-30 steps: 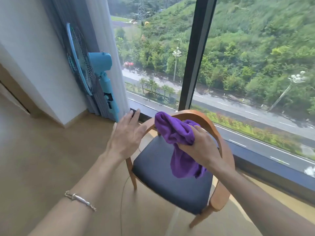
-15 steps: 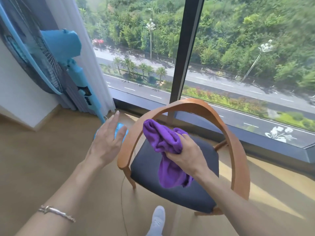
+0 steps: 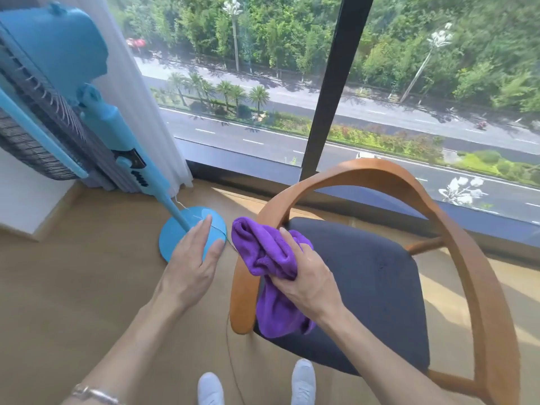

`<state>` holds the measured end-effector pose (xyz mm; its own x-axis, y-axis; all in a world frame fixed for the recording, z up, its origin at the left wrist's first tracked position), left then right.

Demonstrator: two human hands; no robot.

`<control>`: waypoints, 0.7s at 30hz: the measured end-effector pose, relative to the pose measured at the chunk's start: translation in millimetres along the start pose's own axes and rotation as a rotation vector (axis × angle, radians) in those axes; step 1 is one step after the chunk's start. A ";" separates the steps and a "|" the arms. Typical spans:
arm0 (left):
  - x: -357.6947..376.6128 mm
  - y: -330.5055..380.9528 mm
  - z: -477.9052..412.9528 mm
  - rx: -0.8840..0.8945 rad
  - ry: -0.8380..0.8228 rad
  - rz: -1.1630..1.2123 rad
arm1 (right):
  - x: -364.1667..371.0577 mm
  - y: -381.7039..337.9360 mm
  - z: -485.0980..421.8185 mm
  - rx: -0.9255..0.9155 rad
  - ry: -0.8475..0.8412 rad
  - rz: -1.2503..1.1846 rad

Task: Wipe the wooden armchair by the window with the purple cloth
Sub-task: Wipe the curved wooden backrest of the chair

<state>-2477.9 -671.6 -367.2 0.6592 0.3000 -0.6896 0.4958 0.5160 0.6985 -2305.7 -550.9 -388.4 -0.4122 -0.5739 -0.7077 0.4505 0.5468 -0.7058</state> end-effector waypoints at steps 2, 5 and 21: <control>6.0 -11.3 -13.0 0.041 -0.035 0.002 | 16.8 -2.3 -14.2 0.009 0.025 0.055; 16.3 -30.6 -25.4 0.085 -0.086 0.046 | 35.4 -9.1 -28.6 -0.015 0.098 0.154; 56.9 -111.1 -41.3 0.007 -0.116 0.253 | 167.3 19.6 -6.6 0.199 -0.046 0.485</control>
<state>-2518.8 -678.7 -492.0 0.8227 0.3246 -0.4668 0.3109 0.4305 0.8474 -2371.0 -632.1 -520.9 -0.0858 -0.3117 -0.9463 0.7243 0.6327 -0.2740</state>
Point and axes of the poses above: each hand's wrist, its own z-axis away from the middle knuckle, its own x-axis out of the palm, y = z × x, the point moved 7 cm from there along -z, towards the middle knuckle, and after that the axes turned 6 degrees about -y, right-handed, at the moved point
